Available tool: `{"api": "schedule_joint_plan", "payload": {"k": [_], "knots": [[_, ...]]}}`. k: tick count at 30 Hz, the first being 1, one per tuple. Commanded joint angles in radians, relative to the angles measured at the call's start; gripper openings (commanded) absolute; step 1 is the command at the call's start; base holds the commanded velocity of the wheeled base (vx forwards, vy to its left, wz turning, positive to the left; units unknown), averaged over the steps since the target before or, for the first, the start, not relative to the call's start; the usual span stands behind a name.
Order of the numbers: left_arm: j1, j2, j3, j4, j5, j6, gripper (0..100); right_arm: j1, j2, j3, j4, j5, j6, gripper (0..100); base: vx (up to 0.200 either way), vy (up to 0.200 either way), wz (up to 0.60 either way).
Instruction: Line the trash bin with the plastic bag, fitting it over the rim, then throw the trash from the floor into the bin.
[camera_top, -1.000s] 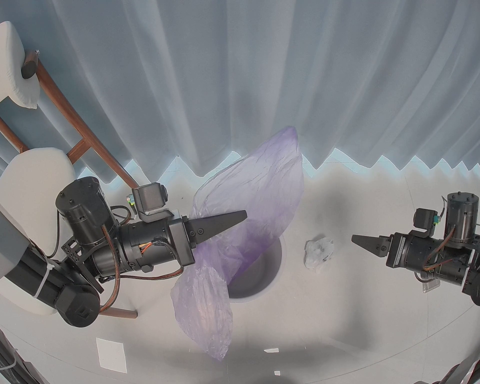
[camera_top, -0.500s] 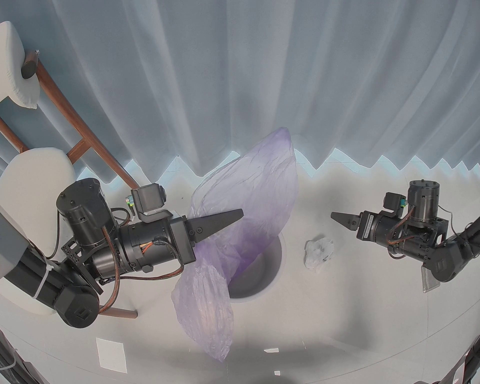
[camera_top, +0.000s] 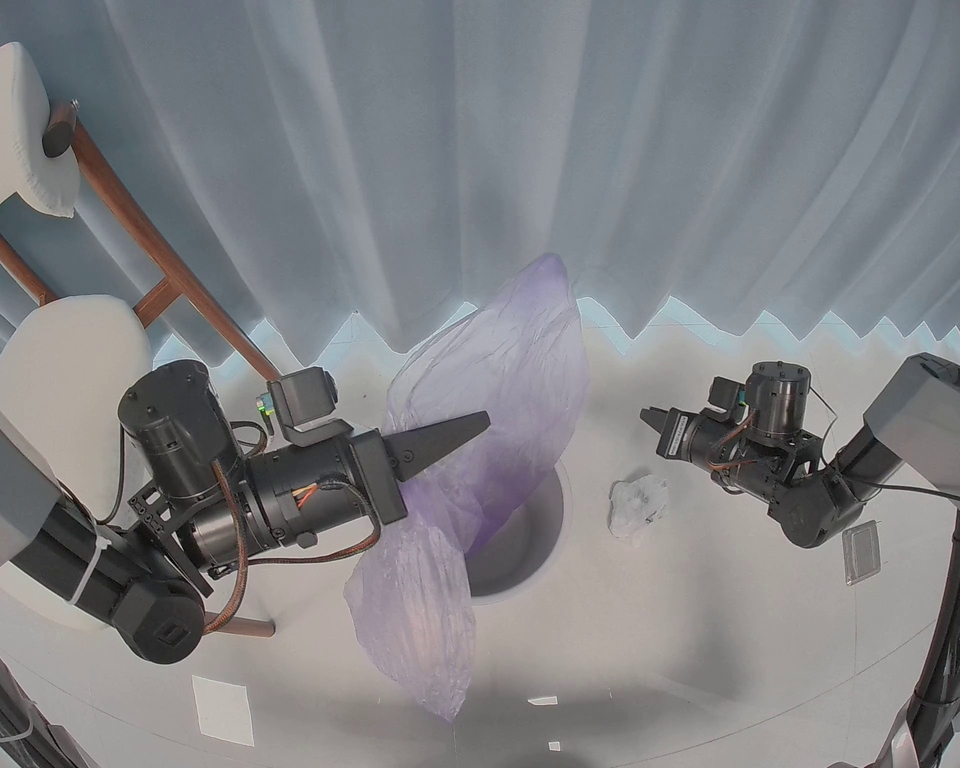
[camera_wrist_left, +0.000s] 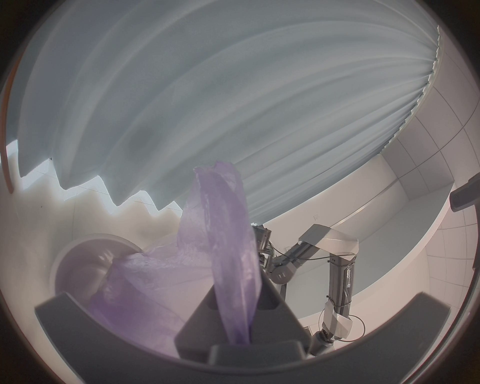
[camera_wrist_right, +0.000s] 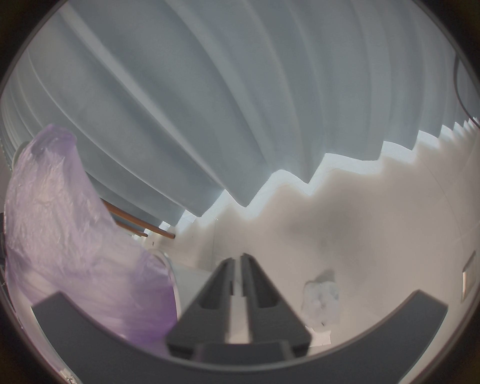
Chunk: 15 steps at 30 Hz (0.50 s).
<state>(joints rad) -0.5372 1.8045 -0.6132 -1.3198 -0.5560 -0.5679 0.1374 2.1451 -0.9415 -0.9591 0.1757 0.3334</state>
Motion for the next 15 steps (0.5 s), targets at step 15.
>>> {"api": "schedule_joint_plan", "payload": {"k": [15], "knots": [[-0.07, 0.027, -0.01, 0.002, 0.056, -0.001, 0, 0.175, 0.151, -0.198, -0.13, 0.045, -0.066, 0, 0.0, 0.0, 0.0]]}}
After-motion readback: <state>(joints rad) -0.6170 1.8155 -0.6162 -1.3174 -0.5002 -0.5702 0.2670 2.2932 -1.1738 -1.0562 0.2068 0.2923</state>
